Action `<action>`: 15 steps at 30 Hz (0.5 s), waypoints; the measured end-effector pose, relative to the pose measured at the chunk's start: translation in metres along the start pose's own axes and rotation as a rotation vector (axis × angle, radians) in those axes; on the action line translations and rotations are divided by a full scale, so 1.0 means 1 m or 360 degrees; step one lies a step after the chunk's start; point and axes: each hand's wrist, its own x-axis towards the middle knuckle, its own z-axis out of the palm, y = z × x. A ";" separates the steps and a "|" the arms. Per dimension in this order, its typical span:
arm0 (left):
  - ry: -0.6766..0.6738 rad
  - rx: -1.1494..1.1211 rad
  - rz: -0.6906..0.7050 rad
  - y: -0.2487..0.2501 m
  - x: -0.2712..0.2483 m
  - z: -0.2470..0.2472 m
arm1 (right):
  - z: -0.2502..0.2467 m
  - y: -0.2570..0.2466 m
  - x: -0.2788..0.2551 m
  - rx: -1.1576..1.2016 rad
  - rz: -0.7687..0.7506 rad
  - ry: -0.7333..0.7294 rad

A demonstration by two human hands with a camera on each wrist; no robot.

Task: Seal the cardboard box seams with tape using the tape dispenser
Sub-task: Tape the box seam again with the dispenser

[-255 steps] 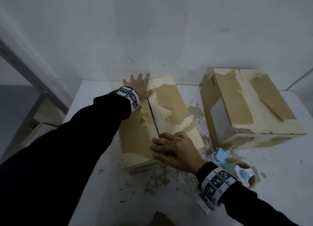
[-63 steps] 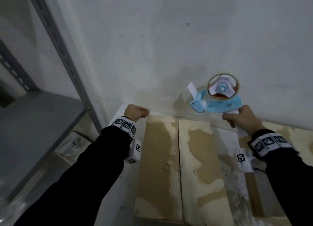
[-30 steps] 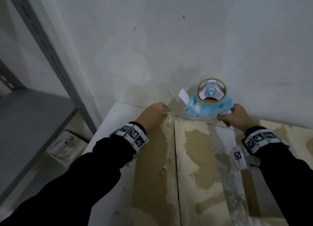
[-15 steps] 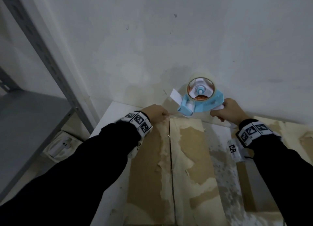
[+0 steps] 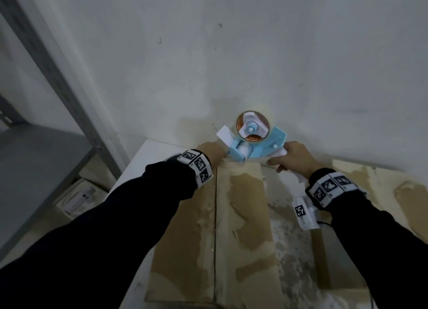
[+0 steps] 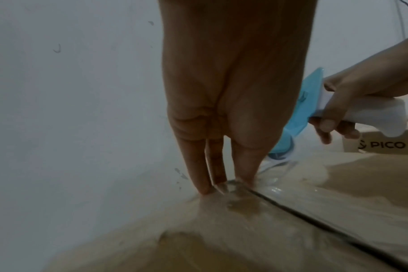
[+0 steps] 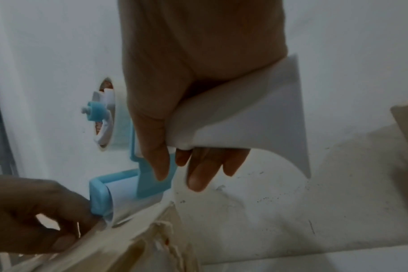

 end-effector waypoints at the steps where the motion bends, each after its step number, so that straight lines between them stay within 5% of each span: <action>1: -0.0060 -0.0029 -0.0011 0.002 -0.001 0.003 | 0.000 0.001 0.000 -0.0027 -0.0013 -0.0040; 4: -0.0197 -0.0070 -0.0072 0.011 -0.010 0.016 | -0.002 0.004 0.000 -0.0088 -0.0044 -0.0147; 15: 0.0097 -0.0103 -0.0245 0.019 -0.012 0.064 | -0.010 0.006 0.007 -0.0387 -0.0183 -0.0064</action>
